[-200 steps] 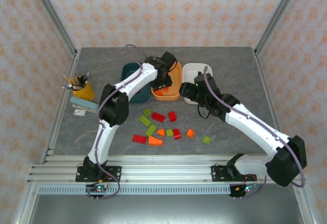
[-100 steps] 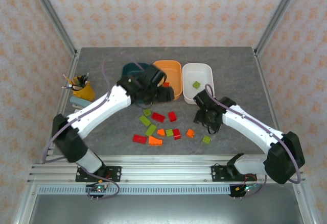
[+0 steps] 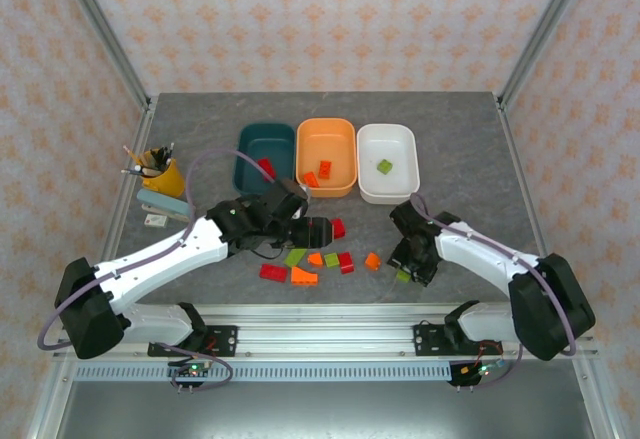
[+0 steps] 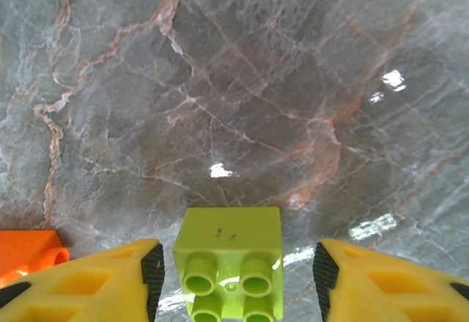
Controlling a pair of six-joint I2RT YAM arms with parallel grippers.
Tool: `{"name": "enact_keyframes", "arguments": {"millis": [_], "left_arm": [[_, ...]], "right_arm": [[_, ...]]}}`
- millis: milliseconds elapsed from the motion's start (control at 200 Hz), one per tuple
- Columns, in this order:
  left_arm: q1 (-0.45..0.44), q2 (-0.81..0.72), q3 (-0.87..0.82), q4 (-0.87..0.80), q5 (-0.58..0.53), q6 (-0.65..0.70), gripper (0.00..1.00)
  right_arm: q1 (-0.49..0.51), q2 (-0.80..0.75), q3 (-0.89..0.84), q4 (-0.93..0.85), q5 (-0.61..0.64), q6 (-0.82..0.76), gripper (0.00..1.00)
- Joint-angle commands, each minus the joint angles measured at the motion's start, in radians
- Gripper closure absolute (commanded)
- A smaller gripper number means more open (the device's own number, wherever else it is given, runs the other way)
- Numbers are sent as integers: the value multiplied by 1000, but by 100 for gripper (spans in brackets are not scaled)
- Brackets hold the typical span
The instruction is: Sort the legos into containers by color
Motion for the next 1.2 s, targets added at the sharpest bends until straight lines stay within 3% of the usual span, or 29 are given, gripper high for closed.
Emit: {"name": "enact_keyframes", "arguments": {"millis": [0, 210, 390, 530, 776, 981, 1196], "left_arm": [[-4, 12, 26, 39, -21, -5, 21], [-11, 18, 48, 47, -47, -24, 21], [-3, 36, 163, 2, -113, -36, 20], [33, 100, 292, -22, -116, -34, 20], [115, 191, 428, -79, -140, -40, 20], [139, 166, 402, -117, -189, -75, 20], [144, 88, 300, -118, -205, -106, 20]], "right_arm": [[-6, 16, -25, 51, -1, 11, 49], [-6, -21, 18, 16, 57, -8, 67], [-6, -48, 272, -118, 189, -149, 68], [-31, 111, 518, -137, 221, -270, 68], [-156, 495, 855, -95, 82, -389, 68], [-213, 730, 995, -119, 13, -408, 66], [-218, 752, 1024, -131, 7, -436, 44]]}}
